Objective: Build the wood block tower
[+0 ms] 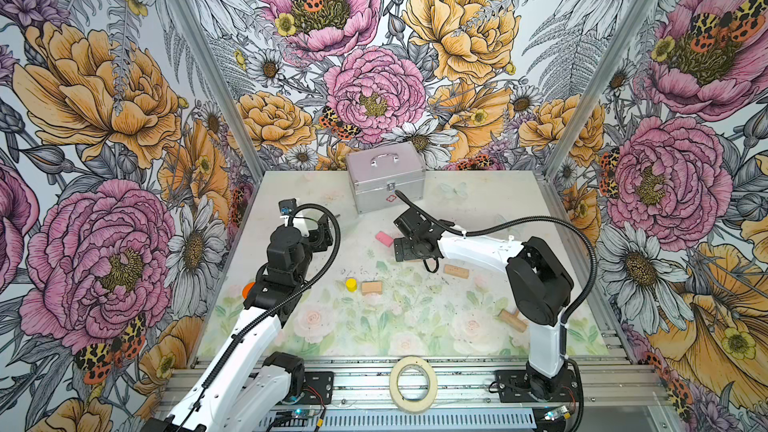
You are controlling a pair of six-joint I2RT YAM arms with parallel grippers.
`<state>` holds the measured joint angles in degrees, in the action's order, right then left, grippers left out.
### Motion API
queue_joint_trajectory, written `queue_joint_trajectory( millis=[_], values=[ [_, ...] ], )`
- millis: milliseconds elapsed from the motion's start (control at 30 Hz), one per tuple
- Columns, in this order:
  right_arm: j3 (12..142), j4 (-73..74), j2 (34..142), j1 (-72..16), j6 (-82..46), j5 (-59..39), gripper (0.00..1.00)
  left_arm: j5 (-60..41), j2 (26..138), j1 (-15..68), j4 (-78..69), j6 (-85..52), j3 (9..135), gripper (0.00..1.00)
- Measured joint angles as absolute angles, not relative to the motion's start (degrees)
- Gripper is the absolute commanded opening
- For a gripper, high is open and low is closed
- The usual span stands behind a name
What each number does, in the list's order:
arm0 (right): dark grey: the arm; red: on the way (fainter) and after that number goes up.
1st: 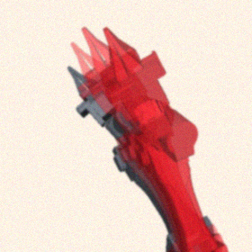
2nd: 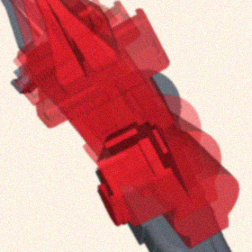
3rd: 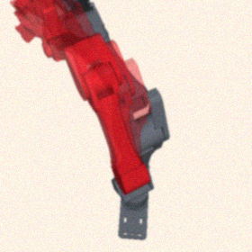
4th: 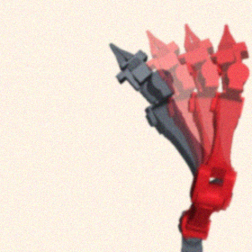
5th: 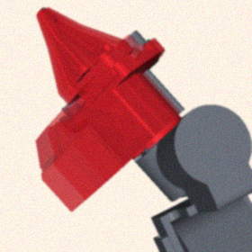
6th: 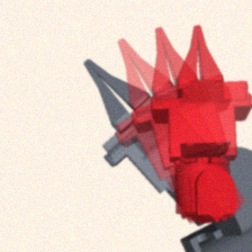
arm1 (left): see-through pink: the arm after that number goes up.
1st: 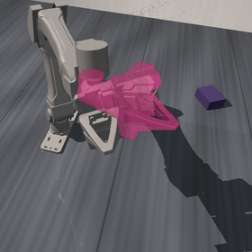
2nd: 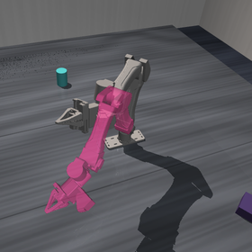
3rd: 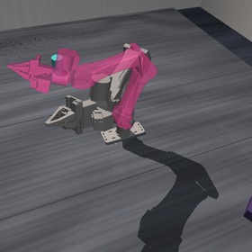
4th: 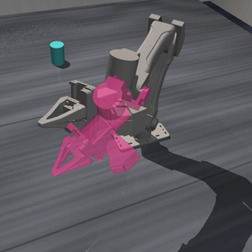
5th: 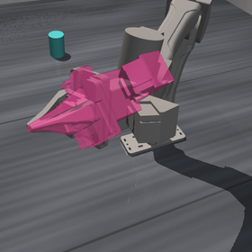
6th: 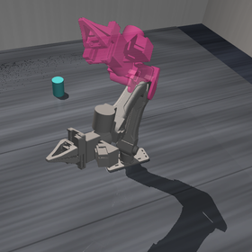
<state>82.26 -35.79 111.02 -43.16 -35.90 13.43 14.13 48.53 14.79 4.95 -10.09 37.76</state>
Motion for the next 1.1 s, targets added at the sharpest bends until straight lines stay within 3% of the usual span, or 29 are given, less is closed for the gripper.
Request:
queue_joint_trajectory(
  millis=[167, 500, 1100],
  values=[
    [79.6, -37.9, 104.8, -43.2, -36.4, 15.3, 0.99, 14.1, 48.5, 14.8, 5.0, -10.1, 37.8, 0.79],
    [62.3, -42.3, 82.8, -41.5, -45.5, 19.9, 0.92, 14.1, 47.7, 14.9, 5.0, -10.1, 37.8, 0.80],
    [55.2, -36.9, 90.8, -36.4, -51.0, 13.6, 0.91, 14.1, 47.6, 15.3, 5.0, -10.1, 37.8, 0.80]
  ],
)
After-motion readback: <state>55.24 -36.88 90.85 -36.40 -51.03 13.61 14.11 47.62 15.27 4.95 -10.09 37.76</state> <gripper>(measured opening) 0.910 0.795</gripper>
